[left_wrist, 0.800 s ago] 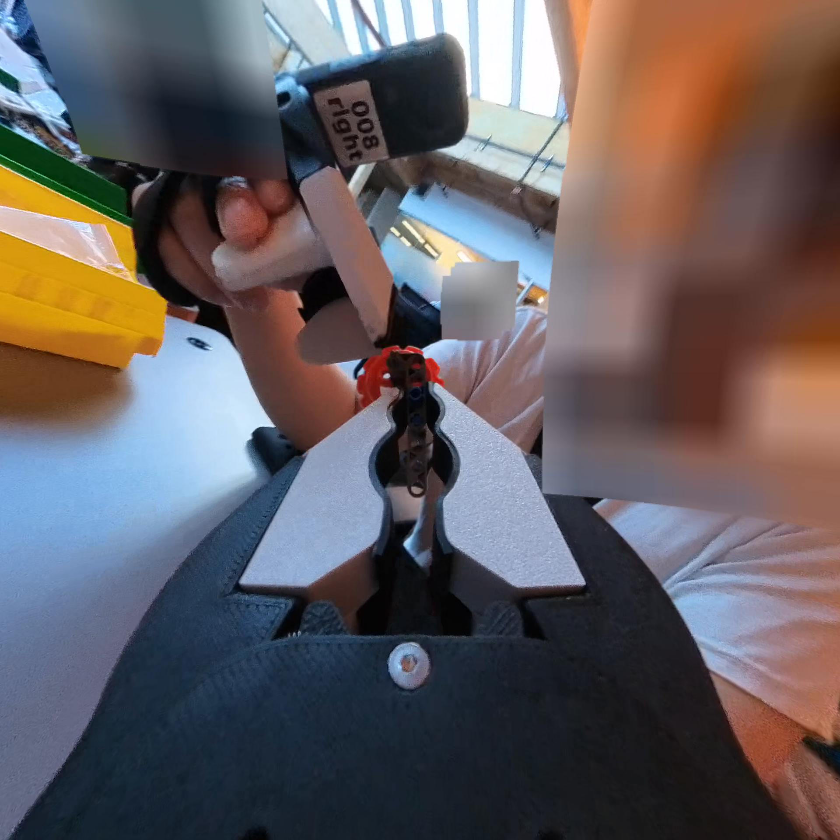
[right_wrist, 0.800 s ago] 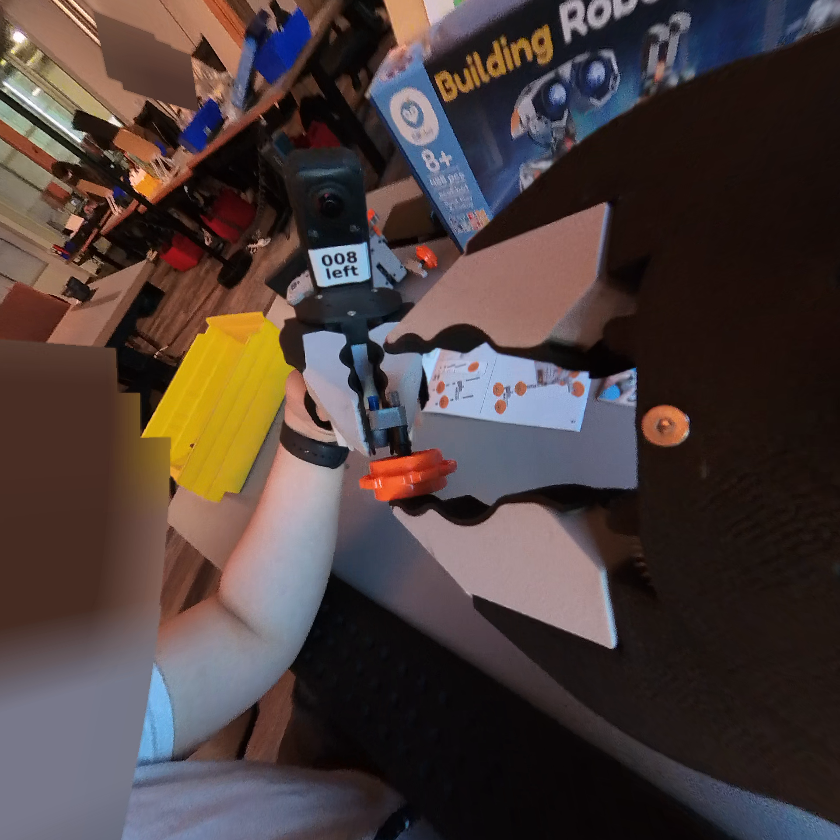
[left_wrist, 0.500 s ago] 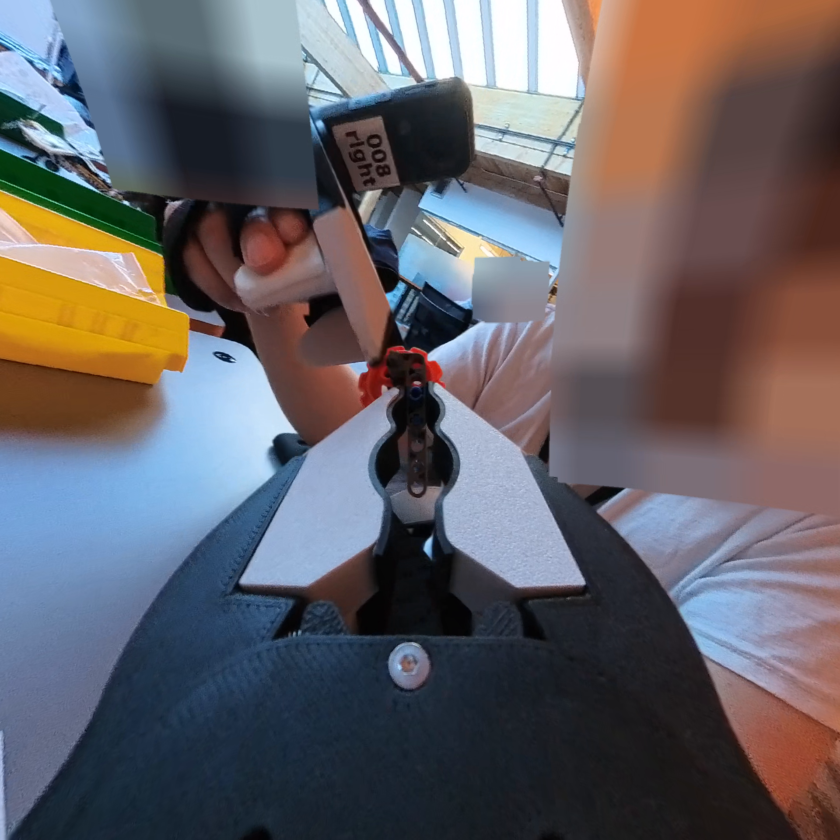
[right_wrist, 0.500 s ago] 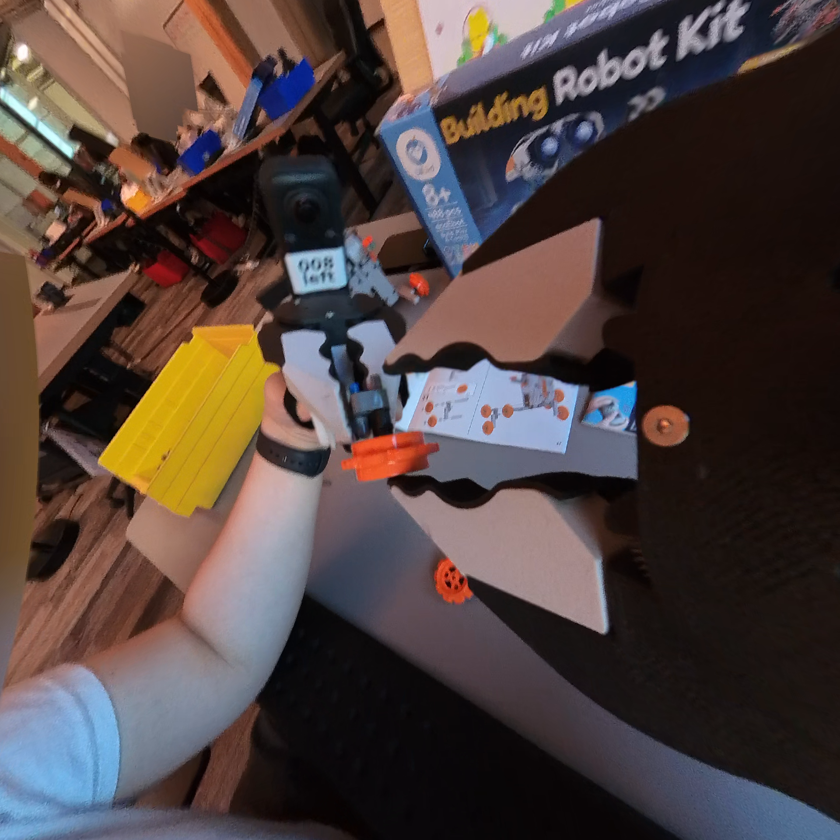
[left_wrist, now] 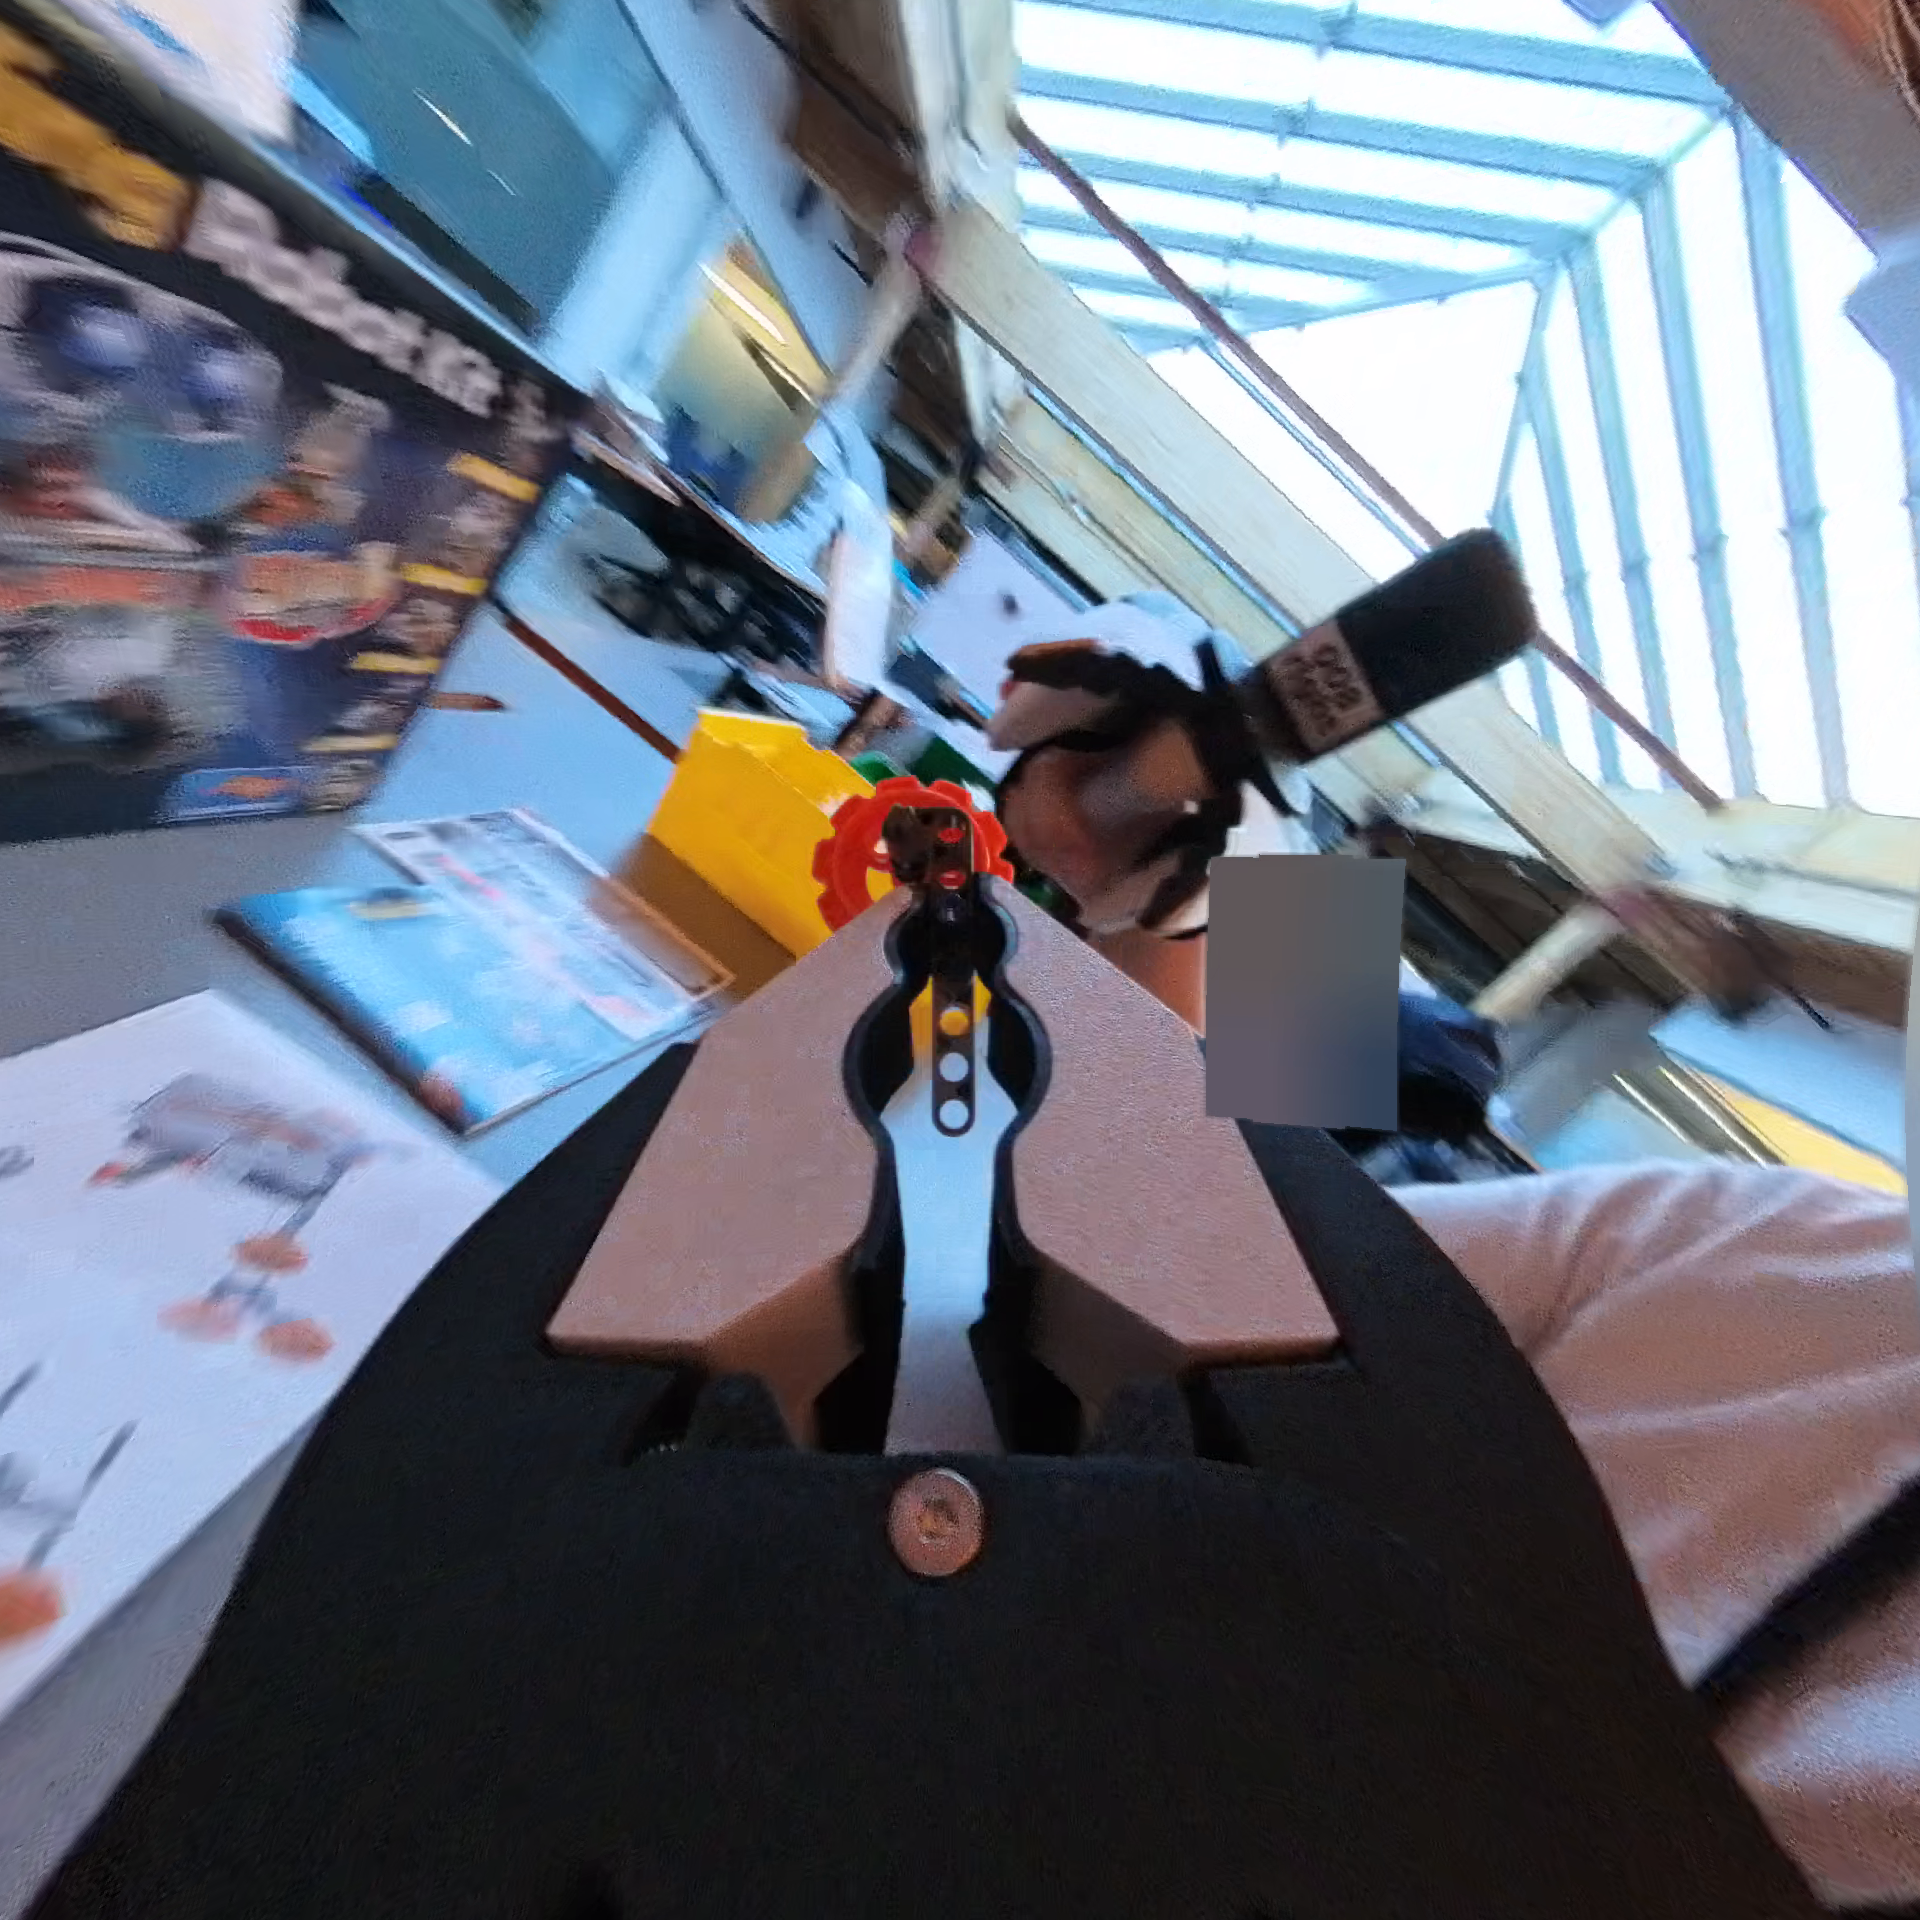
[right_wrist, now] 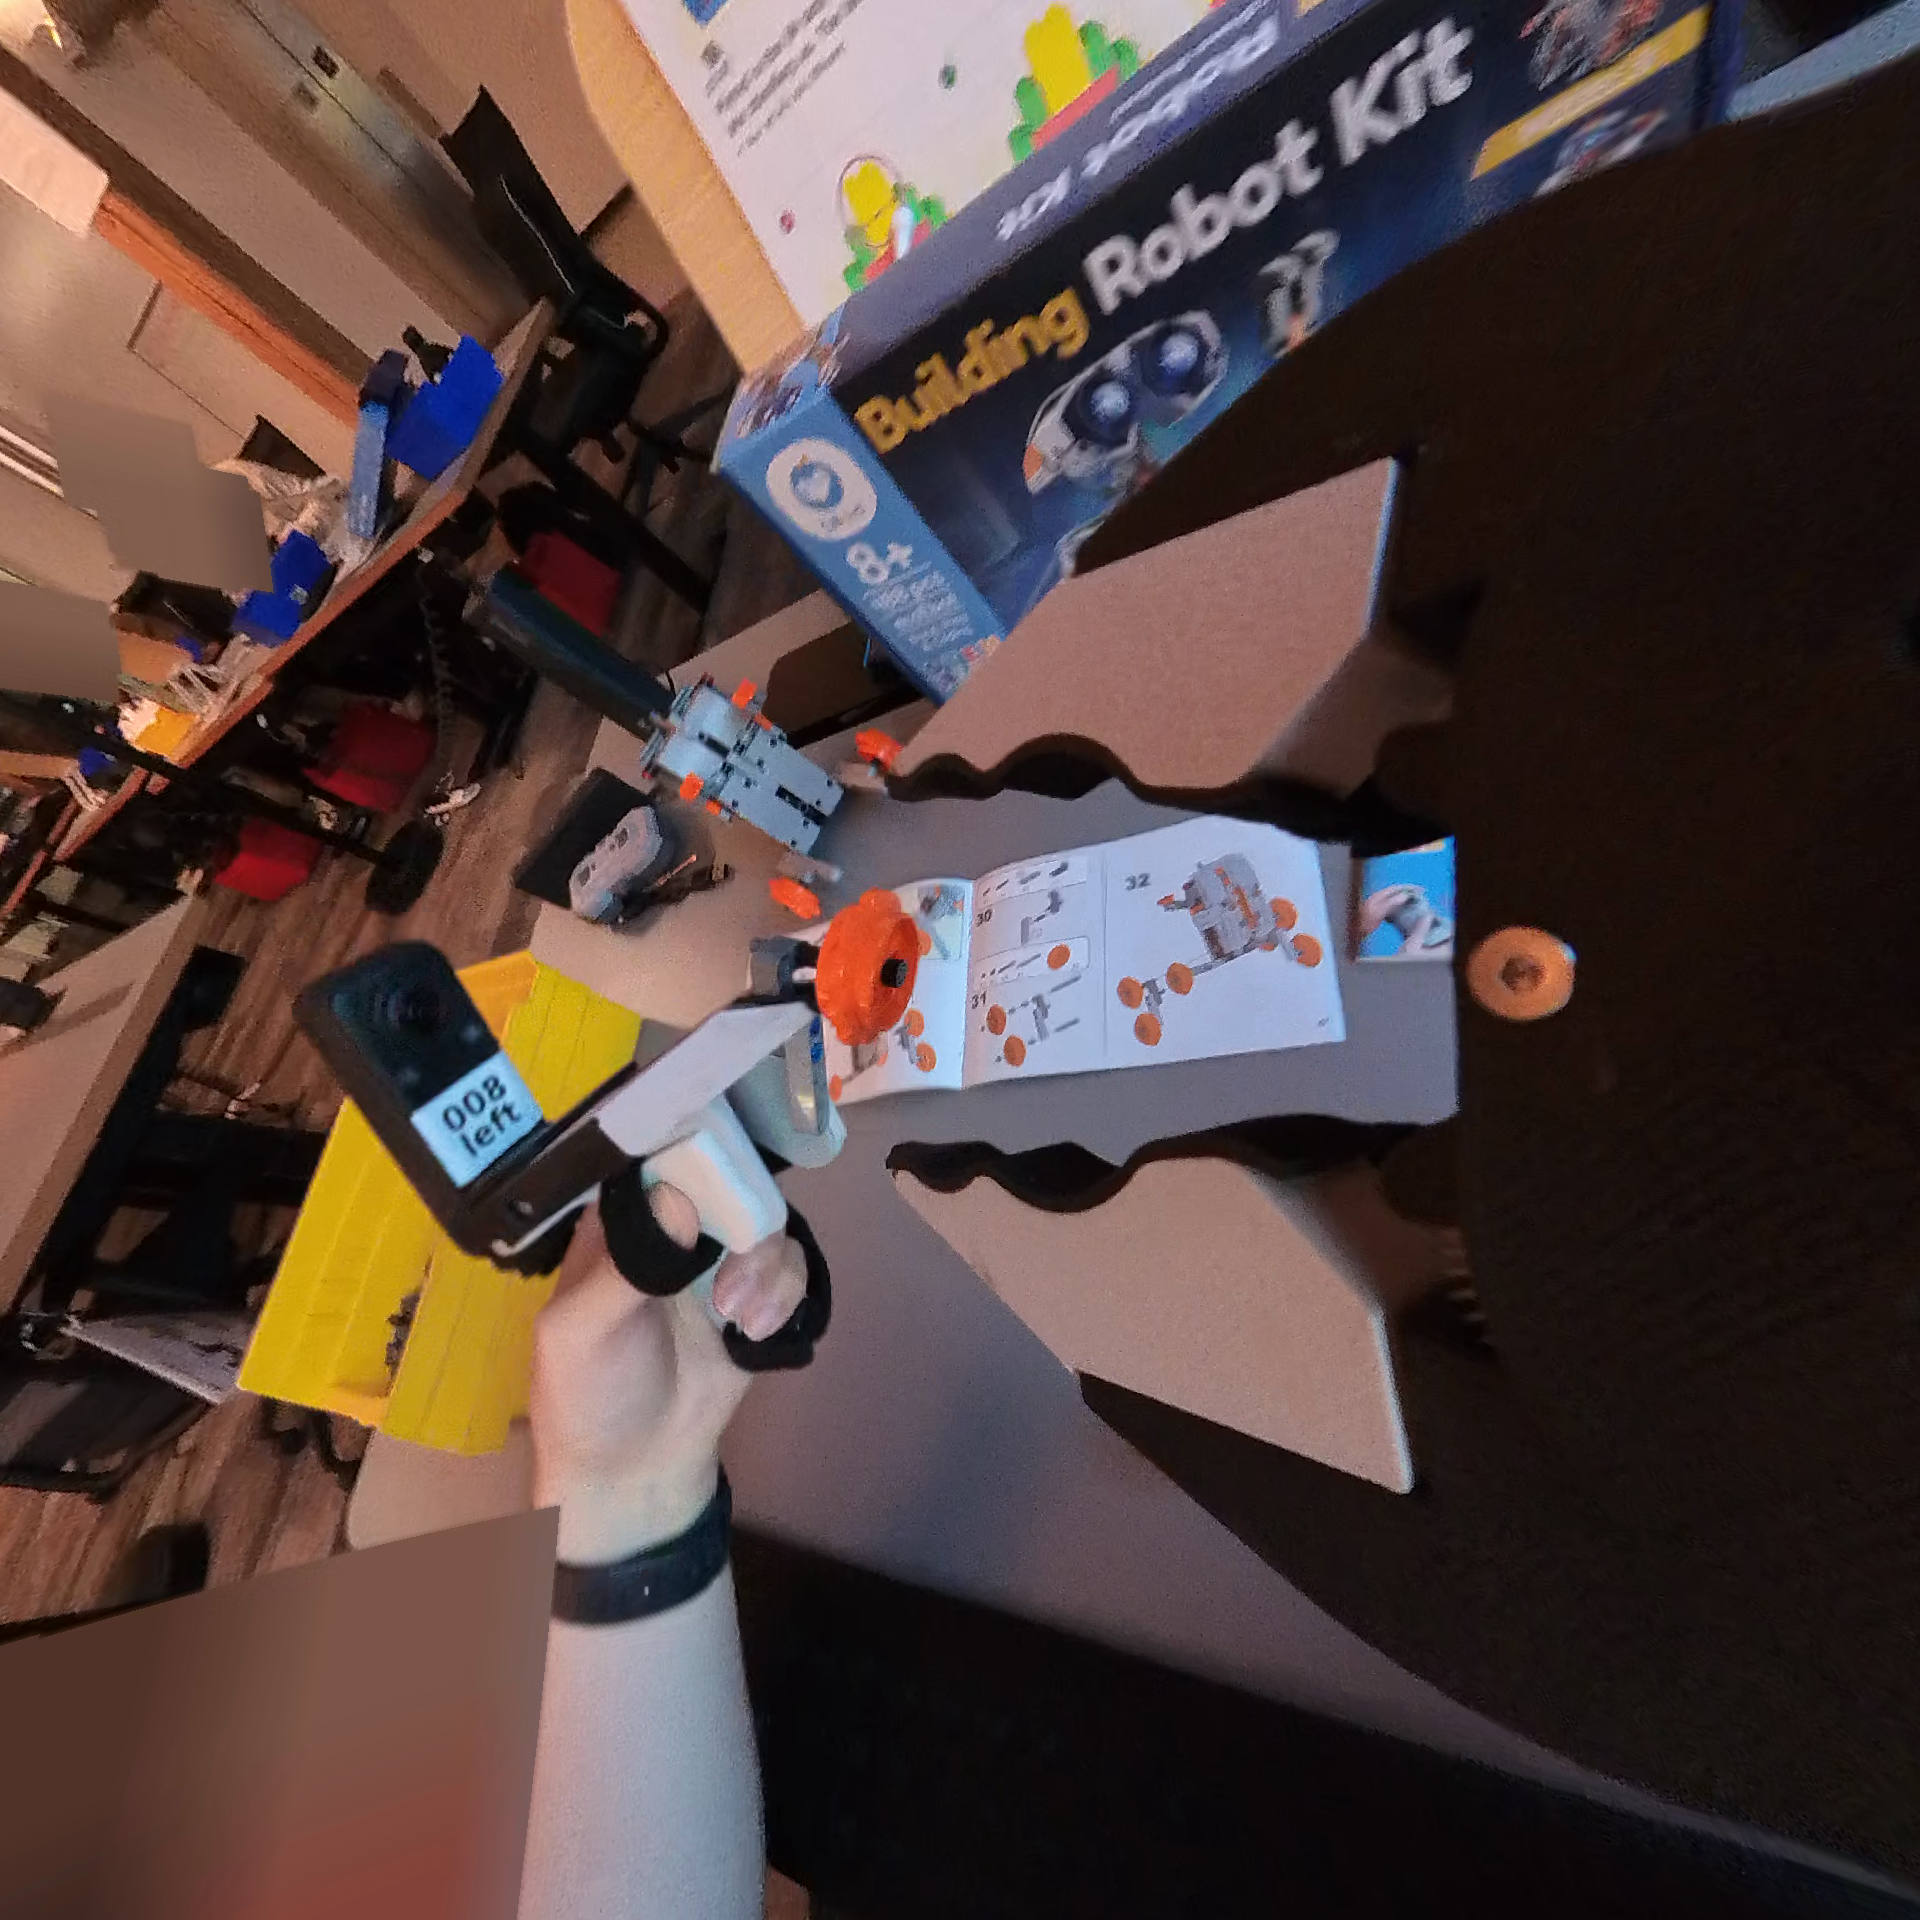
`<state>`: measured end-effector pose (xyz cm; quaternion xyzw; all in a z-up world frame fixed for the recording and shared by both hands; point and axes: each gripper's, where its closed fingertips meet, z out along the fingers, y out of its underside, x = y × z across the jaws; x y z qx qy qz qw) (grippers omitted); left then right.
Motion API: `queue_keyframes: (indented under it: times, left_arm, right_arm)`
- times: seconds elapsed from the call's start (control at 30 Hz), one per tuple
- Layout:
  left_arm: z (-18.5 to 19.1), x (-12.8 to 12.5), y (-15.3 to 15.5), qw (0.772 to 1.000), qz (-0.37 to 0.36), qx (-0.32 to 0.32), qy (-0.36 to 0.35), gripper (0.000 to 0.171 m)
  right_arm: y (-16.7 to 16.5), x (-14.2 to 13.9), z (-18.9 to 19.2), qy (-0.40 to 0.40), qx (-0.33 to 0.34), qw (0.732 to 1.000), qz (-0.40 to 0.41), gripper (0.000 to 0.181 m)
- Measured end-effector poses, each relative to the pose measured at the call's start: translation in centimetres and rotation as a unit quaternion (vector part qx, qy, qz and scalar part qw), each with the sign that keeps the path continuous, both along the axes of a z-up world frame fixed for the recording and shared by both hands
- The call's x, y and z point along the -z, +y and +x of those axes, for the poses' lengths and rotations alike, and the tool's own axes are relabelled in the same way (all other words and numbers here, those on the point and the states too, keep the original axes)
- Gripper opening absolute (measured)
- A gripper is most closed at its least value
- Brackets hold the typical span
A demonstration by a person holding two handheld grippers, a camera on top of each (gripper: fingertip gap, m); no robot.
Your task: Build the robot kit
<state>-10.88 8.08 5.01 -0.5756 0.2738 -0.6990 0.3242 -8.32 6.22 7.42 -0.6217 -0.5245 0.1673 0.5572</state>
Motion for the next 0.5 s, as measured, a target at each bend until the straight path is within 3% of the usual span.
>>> queue_keyframes:
  times: [0.1,0.17,0.27,0.4,0.5]
  left_arm:
    - [-4.1,2.3,-0.3,0.996,-0.036,-0.082,-0.026,0.004]
    - [-6.7,4.6,-1.0,0.991,-0.083,-0.101,-0.029,0.004]
    - [-10.0,8.5,-1.0,0.975,-0.156,-0.161,0.001,0.004]
    - [-12.5,11.1,-0.6,0.957,-0.203,-0.204,0.028,0.004]
    - [-13.0,12.4,-0.6,0.952,-0.237,-0.189,0.034,0.004]
  right_arm:
    - [-0.5,1.4,-4.3,-0.031,0.007,1.000,-0.001,0.063]
    - [-1.5,3.0,-7.6,-0.019,0.008,0.999,-0.029,0.060]
    - [-3.9,8.4,-11.0,-0.018,0.016,0.995,-0.092,0.054]
    - [-5.1,15.6,-12.0,-0.064,0.068,0.986,-0.140,0.051]
    - [-3.8,17.2,-11.5,-0.086,0.108,0.986,-0.093,0.051]
